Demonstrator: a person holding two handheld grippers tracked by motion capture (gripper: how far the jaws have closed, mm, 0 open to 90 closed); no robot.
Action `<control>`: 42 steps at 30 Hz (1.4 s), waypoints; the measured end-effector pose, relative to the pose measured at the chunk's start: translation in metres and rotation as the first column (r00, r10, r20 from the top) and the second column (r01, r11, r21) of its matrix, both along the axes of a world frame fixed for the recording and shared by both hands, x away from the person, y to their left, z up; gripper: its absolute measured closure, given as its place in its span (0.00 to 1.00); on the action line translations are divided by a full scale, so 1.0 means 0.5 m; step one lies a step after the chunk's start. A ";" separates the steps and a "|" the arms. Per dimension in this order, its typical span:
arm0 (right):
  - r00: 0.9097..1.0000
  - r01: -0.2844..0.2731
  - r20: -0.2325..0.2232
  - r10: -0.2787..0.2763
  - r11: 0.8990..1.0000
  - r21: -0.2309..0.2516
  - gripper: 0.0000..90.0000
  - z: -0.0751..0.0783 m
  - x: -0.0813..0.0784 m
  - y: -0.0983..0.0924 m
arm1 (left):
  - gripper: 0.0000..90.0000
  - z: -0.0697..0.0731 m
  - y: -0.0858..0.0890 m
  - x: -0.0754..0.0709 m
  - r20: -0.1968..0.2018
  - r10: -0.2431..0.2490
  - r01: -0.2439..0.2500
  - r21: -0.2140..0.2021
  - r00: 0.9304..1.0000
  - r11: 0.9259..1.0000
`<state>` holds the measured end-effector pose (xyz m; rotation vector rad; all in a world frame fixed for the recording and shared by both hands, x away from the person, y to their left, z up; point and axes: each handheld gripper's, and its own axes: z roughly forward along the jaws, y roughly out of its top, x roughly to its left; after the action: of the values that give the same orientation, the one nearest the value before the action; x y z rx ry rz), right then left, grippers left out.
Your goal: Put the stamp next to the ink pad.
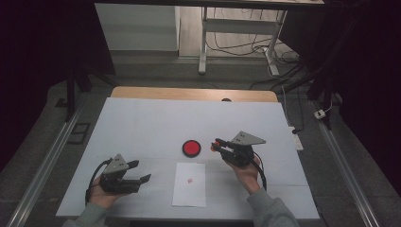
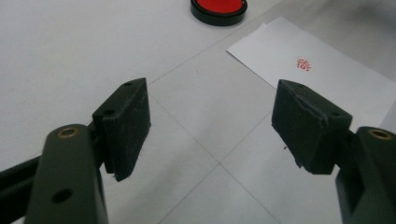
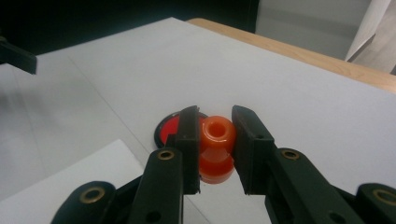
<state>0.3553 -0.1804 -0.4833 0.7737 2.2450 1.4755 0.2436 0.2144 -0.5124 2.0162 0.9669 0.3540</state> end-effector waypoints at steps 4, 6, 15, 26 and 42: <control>1.000 0.006 -0.008 -0.006 1.000 -0.014 0.80 -0.005 0.014 0.007 | 0.31 -0.001 -0.001 0.000 -0.002 -0.001 0.001 0.001 1.000 1.000; 1.000 0.006 -0.011 -0.006 0.999 -0.031 0.80 -0.012 0.020 0.013 | 0.31 0.000 -0.001 0.000 -0.001 -0.002 0.002 0.002 1.000 1.000; 0.999 0.004 -0.048 -0.008 0.997 -0.077 0.80 -0.040 0.042 0.033 | 0.31 -0.002 -0.001 0.000 -0.006 -0.005 0.005 0.005 1.000 1.000; 0.997 0.002 -0.073 -0.014 0.985 -0.171 0.80 -0.073 0.054 0.052 | 0.31 -0.002 0.000 0.000 -0.001 0.000 0.000 0.004 1.000 1.000; 0.994 -0.026 -0.109 0.006 0.983 -0.184 0.79 -0.091 0.058 0.062 | 0.31 -0.003 0.001 0.001 -0.003 0.000 0.000 0.008 1.000 1.000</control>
<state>0.3842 -0.1493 -0.5290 0.7946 2.4321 1.2356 0.2439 0.2149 -0.5141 2.0245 0.9686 0.3546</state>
